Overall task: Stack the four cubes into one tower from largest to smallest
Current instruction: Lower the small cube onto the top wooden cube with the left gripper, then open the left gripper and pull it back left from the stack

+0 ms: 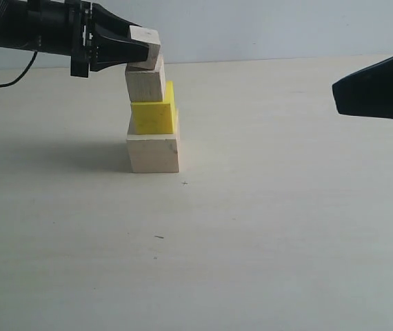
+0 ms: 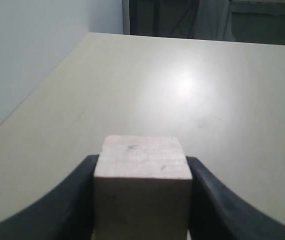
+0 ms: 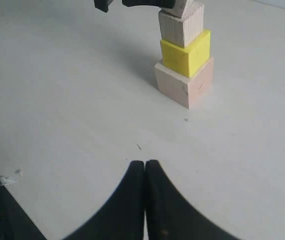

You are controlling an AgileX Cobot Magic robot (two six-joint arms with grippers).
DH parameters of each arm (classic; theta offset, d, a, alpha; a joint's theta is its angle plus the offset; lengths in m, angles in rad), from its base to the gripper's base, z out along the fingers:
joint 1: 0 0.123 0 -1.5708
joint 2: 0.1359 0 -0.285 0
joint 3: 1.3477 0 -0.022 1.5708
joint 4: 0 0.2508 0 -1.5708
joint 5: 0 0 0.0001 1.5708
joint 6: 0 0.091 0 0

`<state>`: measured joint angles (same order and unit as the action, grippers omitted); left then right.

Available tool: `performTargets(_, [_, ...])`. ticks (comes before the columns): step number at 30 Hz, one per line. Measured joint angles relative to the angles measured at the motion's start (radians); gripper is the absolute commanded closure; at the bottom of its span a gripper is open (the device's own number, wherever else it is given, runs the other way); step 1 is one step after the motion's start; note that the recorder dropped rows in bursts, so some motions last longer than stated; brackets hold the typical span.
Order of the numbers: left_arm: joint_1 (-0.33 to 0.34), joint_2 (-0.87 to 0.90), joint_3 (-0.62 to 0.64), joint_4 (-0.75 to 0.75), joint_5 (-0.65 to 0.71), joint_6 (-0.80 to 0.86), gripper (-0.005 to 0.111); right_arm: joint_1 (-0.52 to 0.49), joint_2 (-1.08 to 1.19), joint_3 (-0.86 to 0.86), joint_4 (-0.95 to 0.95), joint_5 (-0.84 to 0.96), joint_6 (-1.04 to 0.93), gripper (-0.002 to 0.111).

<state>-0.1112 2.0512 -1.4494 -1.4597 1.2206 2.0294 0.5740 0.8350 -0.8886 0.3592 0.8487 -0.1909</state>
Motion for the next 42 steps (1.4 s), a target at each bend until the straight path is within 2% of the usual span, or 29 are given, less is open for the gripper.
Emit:
performTargets(3, [0.000, 0.000, -0.002, 0.006, 0.002, 0.000, 0.095, 0.000, 0.000, 0.000, 0.000, 0.000, 0.000, 0.108])
performTargets(10, [0.000, 0.000, -0.004, 0.021, 0.006, 0.000, 0.049, 0.000, 0.000, 0.000, 0.000, 0.000, 0.000, 0.108])
performTargets(12, [0.000, 0.000, -0.004, 0.054, 0.003, 0.000, 0.042, 0.000, 0.000, 0.000, 0.000, 0.000, 0.000, 0.108])
performTargets(42, [0.021, -0.018, -0.004, 0.051, -0.003, -0.014, 0.041, 0.000, 0.000, 0.000, 0.000, 0.000, 0.000, 0.108])
